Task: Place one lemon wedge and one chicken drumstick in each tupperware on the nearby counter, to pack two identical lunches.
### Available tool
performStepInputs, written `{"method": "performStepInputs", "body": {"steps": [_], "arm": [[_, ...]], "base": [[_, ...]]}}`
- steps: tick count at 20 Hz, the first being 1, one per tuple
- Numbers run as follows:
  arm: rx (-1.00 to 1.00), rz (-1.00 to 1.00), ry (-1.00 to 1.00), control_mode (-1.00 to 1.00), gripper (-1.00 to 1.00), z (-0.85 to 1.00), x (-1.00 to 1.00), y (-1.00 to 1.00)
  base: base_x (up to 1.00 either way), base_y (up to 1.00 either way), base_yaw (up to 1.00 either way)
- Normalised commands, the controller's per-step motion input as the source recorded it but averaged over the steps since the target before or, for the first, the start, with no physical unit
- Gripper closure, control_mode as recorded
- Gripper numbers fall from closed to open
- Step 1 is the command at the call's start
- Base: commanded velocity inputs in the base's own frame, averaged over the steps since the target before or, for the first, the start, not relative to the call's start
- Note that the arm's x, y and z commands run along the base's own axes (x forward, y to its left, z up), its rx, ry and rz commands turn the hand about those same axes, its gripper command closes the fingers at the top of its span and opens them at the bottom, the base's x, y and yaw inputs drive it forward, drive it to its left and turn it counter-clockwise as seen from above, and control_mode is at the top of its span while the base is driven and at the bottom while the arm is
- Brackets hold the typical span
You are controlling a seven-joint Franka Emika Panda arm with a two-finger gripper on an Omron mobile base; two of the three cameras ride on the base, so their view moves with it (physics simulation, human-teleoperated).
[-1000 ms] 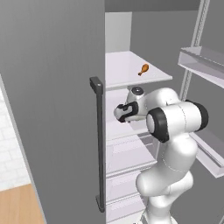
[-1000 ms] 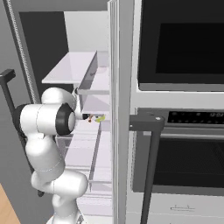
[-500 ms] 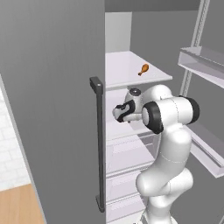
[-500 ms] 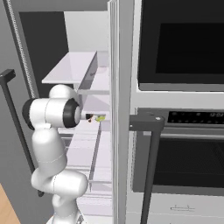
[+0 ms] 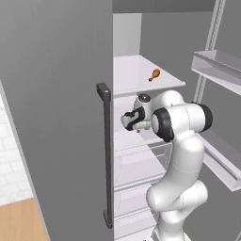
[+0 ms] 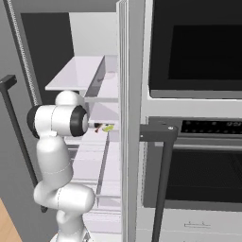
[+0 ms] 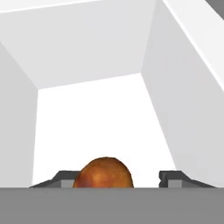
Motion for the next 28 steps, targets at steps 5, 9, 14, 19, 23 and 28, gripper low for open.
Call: {"method": "performStepInputs", "body": {"steps": [5,9,14,19,23,28], "arm": [[0.0,0.0,-0.11,-1.0,1.0,-0.37,-0.07,0.0],[-0.01,0.0,-0.04,-1.0,1.0,-0.15,-0.01,0.0],[0.0,-0.01,-0.32,-1.0,1.0,-0.02,-0.5,0.01],[-0.01,-0.05,-0.48,-1.0,1.0,0.01,-0.72,0.13],[0.0,-0.11,-0.53,-1.0,1.0,0.65,-1.0,0.11],[0.0,-0.12,-0.27,-1.0,1.0,1.0,-1.0,0.27]], "base": [[0.0,0.0,0.0],[0.0,0.0,0.0],[0.0,0.0,0.0],[0.0,0.0,0.0],[0.0,0.0,0.0],[0.0,0.0,0.0]]}}
